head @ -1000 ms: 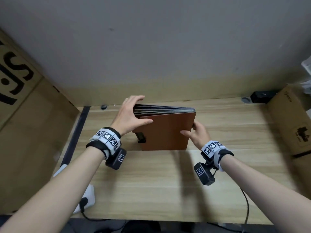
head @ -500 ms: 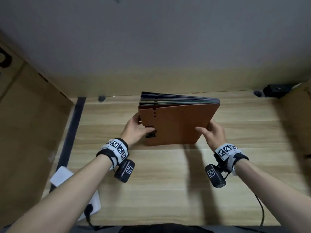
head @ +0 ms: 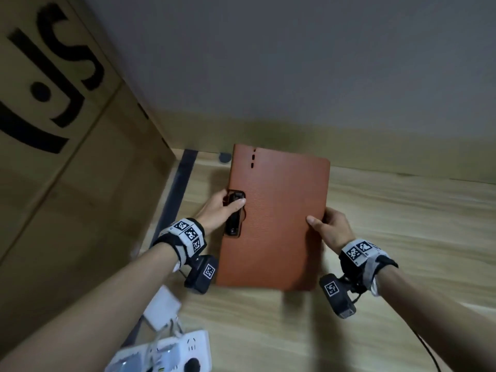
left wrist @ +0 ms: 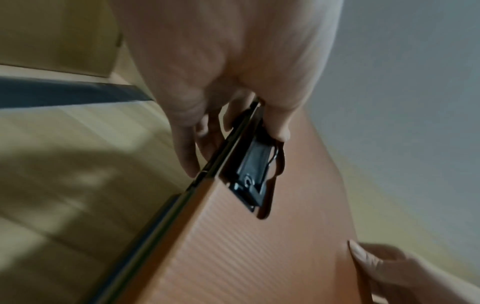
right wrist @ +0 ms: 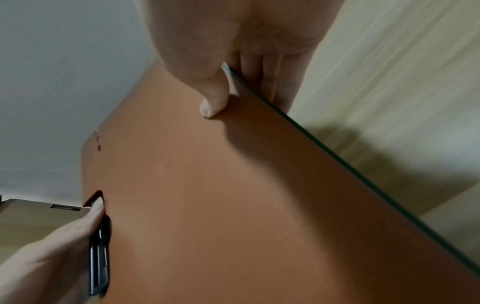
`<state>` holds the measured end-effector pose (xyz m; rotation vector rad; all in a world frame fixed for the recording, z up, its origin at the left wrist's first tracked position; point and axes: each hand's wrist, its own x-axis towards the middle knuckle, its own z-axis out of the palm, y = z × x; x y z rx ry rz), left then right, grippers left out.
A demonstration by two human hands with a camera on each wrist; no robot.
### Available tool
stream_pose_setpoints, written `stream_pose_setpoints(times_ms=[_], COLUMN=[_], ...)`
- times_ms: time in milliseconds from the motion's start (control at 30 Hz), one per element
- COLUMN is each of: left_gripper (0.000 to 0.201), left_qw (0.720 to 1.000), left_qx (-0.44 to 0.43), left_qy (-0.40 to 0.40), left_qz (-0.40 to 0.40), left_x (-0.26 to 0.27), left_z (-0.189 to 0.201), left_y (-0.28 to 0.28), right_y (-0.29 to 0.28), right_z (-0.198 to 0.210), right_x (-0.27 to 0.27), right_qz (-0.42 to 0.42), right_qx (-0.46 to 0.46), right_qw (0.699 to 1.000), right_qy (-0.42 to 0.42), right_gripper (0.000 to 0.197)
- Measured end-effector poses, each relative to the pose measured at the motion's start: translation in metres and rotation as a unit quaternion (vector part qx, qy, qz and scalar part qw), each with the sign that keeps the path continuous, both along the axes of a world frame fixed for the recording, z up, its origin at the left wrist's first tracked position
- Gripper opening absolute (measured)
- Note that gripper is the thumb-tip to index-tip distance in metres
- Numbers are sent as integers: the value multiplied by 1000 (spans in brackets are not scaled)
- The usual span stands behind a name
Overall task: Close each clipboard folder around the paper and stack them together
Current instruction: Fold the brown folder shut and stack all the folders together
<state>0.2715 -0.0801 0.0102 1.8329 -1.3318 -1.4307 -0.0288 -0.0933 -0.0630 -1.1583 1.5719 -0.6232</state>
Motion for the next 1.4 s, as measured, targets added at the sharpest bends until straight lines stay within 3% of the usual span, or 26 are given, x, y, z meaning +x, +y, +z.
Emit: stream_pose_setpoints(times_ms=[67, 333, 433, 500, 633, 767, 933, 1033, 1133, 1267, 1400], left_gripper=[33, 60, 67, 62, 33, 30, 27, 28, 30, 28, 55], left_qw=[999, 987, 980, 975, 972, 964, 963, 966, 970, 969, 971], left_qx=[11, 67, 75, 69, 43, 41, 25, 20, 5, 0, 50], left_qy=[-14, -24, -8, -10, -20, -19, -30, -71, -90, -118, -91], left_qz=[35, 142, 184, 210, 231, 263, 266, 246, 226, 215, 217], left_x=[27, 95, 110, 114, 120, 127, 129, 128, 129, 124, 118], left_z=[-8, -46, -64, -67, -71, -75, -81, -79, -80, -77, -69], left_y=[-9, -37, -46, -51, -62, -64, -67, -67, -66, -65, -67], right_y=[-10, -35, -36, -37, -47, -58, -63, -64, -59, -51, -50], right_z=[-15, -24, -27, -27, -22, -33, -43, -60, -34, -6, 5], right_x=[33, 121, 141, 152, 169, 175, 176, 175, 181, 185, 178], right_qz=[11, 47, 35, 20, -15, -28, -44, -47, -48, -48, -41], right_qx=[21, 34, 63, 73, 103, 104, 115, 116, 114, 121, 100], right_qw=[1000, 989, 991, 992, 992, 990, 990, 991, 991, 991, 994], right_qy=[15, 135, 116, 100, 75, 91, 71, 54, 44, 41, -12], right_gripper=[35, 38, 44, 43, 32, 47, 43, 50, 51, 37, 36])
